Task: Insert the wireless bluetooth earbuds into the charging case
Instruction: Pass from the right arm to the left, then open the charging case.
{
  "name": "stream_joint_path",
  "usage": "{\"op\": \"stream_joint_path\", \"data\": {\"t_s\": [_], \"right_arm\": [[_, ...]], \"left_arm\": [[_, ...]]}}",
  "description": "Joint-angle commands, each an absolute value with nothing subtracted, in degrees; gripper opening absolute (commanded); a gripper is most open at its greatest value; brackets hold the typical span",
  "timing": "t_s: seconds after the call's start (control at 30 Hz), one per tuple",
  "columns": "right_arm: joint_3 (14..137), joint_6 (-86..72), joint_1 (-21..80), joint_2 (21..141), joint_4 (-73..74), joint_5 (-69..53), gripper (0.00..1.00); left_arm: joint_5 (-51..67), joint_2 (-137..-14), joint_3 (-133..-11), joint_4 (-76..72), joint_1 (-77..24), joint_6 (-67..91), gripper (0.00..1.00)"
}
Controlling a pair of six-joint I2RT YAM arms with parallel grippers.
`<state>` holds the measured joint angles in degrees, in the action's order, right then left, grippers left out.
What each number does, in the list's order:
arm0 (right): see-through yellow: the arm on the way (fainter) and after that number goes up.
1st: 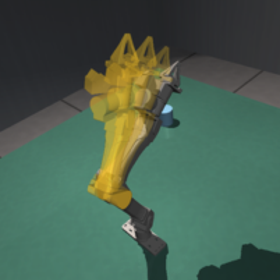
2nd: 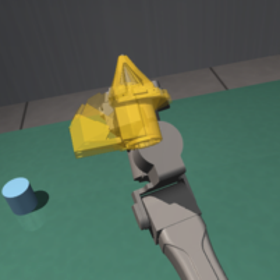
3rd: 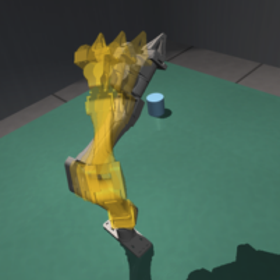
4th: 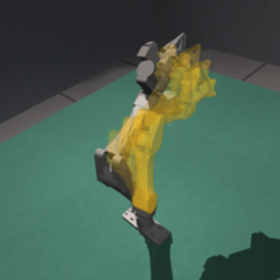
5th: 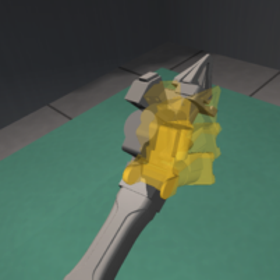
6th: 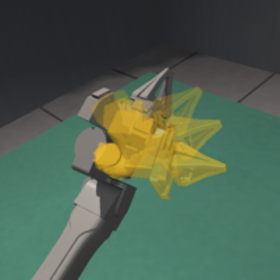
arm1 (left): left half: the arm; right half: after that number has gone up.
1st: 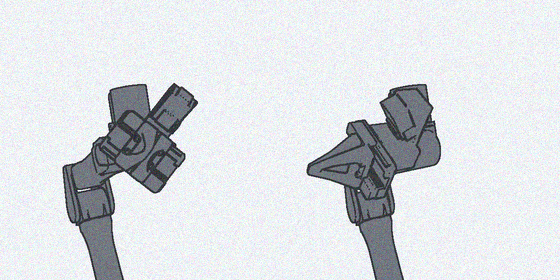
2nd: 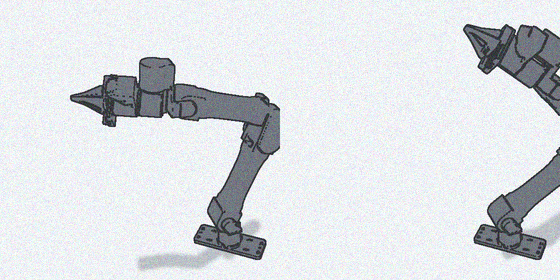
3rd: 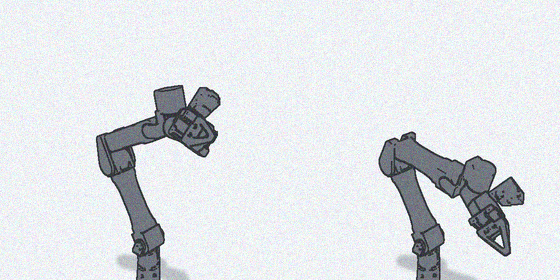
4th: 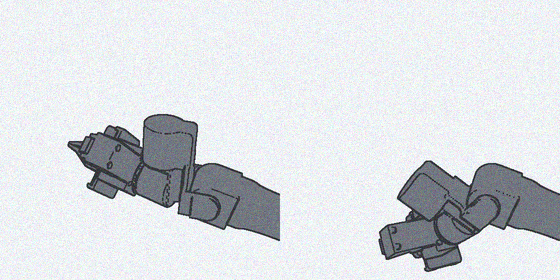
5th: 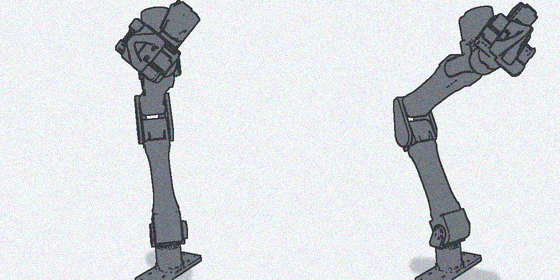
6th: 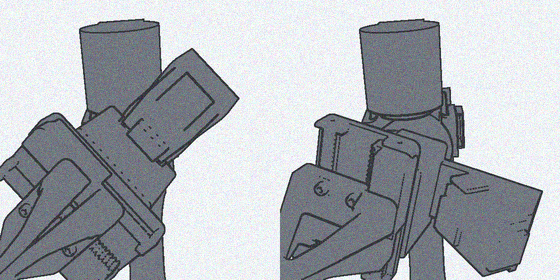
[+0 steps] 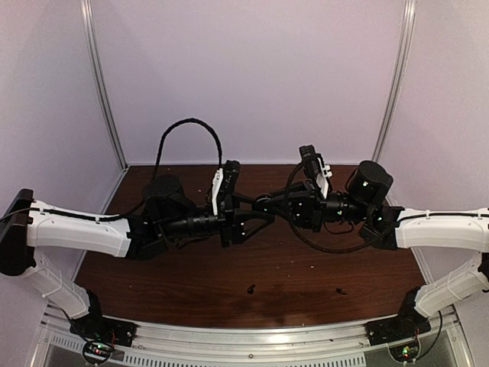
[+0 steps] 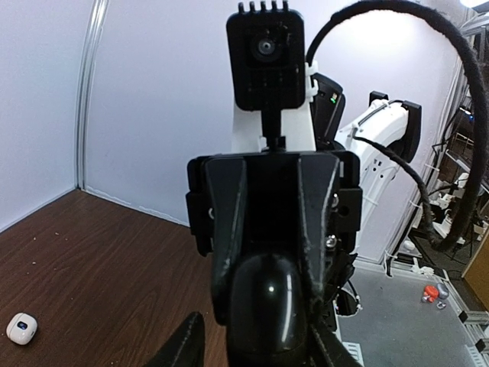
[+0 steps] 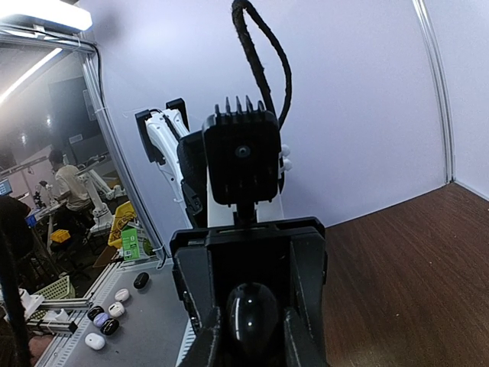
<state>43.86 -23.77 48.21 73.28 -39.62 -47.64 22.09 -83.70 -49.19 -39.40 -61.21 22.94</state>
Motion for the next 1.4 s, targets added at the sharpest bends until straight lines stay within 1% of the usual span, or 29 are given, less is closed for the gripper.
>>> {"op": "stream_joint_path", "data": {"t_s": [0.0,0.13,0.2,0.23,0.3,0.33,0.43,0.5,0.73,1.0,1.37], "right_arm": [[44.04,-23.32,48.65,73.21,-40.42,-47.02,0.16],[43.88,-23.23,48.69,73.05,-40.51,-47.15,0.17],[43.9,-22.54,48.69,72.66,-40.14,-47.05,0.21],[43.94,-22.01,48.7,72.42,-39.63,-46.88,0.25],[44.39,-20.16,48.58,71.76,-37.53,-46.68,0.37],[44.9,-18.88,48.51,71.39,-35.6,-46.41,0.42],[46.07,-16.54,48.34,70.49,-31.93,-45.93,0.51],[46.3,-15.72,48.15,70.32,-30.5,-45.75,0.54],[46.41,-16.45,48.1,70.97,-30.23,-44.64,0.54],[46.89,-17.78,46.59,70.7,-30.1,-42.8,0.5],[46.59,-20.15,44.54,71.35,-31.7,-42.89,0.48]], "left_arm": [[22.85,-84.12,-50.6,-42.1,-61.08,23.18,0.4],[22.92,-84.05,-50.39,-42.09,-61.08,23.13,0.32],[23.04,-83.96,-50.19,-41.98,-61.08,23.08,0.28],[23.14,-83.89,-50.02,-41.95,-61.08,22.98,0.26],[23.45,-83.47,-49.55,-41.96,-61.02,22.86,0.22],[23.85,-83.3,-49.42,-41.79,-61.06,22.73,0.2],[25.45,-82.82,-49.0,-41.32,-61.06,22.29,0.17],[26.41,-82.44,-48.51,-41.38,-61.02,22.0,0.15],[28.71,-82.13,-47.87,-40.74,-61.08,20.22,0.11],[29.01,-81.32,-46.5,-40.64,-61.16,18.87,0.09],[28.71,-80.88,-46.14,-39.52,-61.17,18.65,0.08]]}}
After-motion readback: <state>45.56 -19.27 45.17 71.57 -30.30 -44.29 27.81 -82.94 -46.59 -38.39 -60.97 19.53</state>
